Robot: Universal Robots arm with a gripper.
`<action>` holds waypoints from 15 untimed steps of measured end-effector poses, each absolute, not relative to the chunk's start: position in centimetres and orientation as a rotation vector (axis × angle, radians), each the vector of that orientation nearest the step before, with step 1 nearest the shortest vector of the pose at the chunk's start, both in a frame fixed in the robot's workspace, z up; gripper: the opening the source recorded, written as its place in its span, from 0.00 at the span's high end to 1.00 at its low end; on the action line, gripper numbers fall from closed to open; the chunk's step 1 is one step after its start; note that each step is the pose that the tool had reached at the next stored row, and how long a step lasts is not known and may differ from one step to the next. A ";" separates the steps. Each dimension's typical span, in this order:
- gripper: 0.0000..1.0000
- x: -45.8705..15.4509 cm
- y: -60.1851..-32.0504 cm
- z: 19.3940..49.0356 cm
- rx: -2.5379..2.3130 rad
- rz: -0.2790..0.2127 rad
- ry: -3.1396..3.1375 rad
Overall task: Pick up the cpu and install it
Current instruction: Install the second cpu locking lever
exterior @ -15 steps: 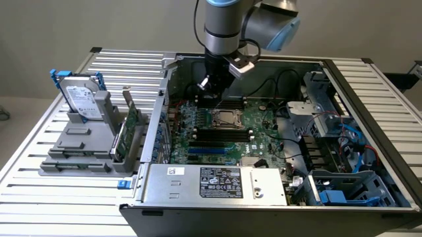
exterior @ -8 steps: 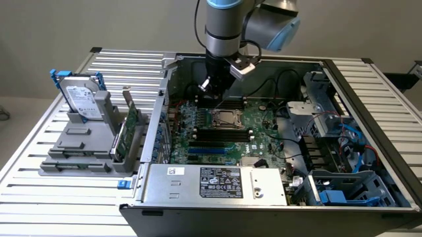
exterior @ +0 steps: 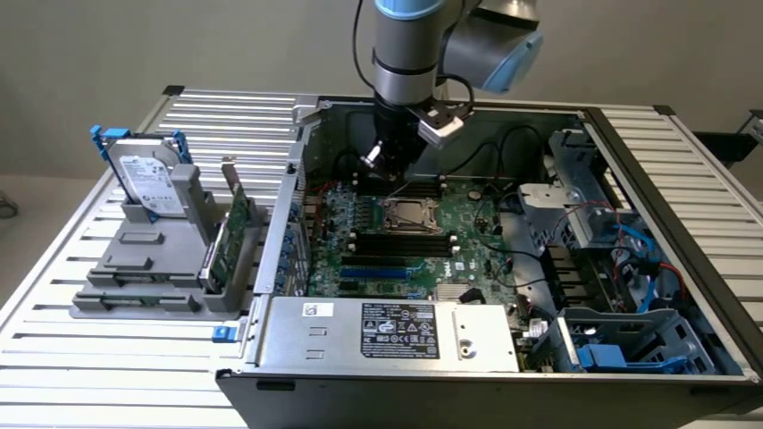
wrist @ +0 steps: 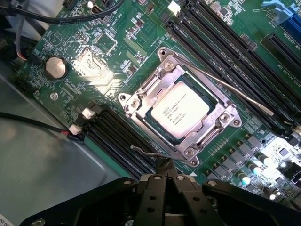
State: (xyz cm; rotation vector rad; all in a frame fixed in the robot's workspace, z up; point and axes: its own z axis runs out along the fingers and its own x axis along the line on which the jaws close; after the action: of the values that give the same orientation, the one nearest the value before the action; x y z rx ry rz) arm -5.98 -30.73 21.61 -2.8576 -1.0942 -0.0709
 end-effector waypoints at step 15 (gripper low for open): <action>0.89 -5.3 -30.8 21.1 -2.848 -0.070 -1.117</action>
State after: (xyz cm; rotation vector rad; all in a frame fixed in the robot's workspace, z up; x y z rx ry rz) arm -5.27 -30.77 21.08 -2.8484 -1.1173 -0.0697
